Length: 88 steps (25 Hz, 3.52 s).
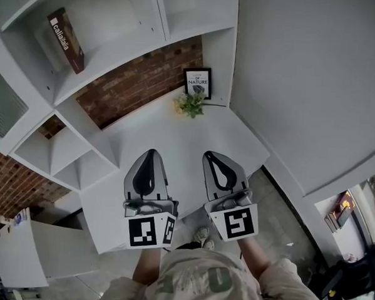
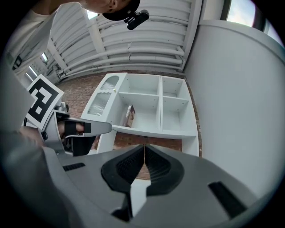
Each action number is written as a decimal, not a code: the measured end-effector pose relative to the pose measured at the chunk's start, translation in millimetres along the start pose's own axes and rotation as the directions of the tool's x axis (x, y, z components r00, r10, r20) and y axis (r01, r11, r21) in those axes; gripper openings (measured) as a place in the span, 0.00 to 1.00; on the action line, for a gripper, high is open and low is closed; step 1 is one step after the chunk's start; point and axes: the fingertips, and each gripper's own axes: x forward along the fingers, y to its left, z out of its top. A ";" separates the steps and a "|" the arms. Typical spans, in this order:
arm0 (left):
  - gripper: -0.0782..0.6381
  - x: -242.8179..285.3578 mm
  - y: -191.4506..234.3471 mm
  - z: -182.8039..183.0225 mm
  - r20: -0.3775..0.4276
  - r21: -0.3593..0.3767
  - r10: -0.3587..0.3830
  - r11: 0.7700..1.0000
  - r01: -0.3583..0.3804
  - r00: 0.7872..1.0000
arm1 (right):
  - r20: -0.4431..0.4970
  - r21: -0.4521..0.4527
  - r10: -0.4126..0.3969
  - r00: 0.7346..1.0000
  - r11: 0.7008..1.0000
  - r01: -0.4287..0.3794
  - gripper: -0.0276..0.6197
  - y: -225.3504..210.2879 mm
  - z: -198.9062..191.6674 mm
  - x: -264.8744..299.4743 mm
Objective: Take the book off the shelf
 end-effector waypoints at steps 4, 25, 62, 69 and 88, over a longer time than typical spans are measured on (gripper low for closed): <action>0.13 4.7 13.6 -1.8 -0.009 -0.004 0.029 1.000 -0.029 1.000 | 0.008 -0.021 -0.022 1.000 1.000 0.023 0.07 -5.1 1.1 10.2; 0.13 24.3 54.0 2.8 0.038 -0.038 0.117 0.993 -0.115 0.992 | -0.018 -0.046 0.023 1.000 0.999 -0.024 0.07 -2.2 -14.5 52.7; 0.58 263.5 351.8 91.4 -0.174 0.121 0.499 0.866 -0.484 0.849 | -0.087 -0.054 0.022 0.996 0.998 -0.026 0.07 -7.0 -37.3 47.4; 0.57 271.7 374.7 74.4 -0.280 0.081 0.519 0.851 -0.519 0.808 | -0.085 -0.053 0.001 0.996 0.999 -0.006 0.07 -13.8 -37.0 48.8; 0.32 278.5 382.6 62.2 -0.341 0.098 0.527 0.843 -0.529 0.778 | -0.085 -0.026 0.000 0.996 1.000 -0.002 0.07 -9.5 -42.1 51.1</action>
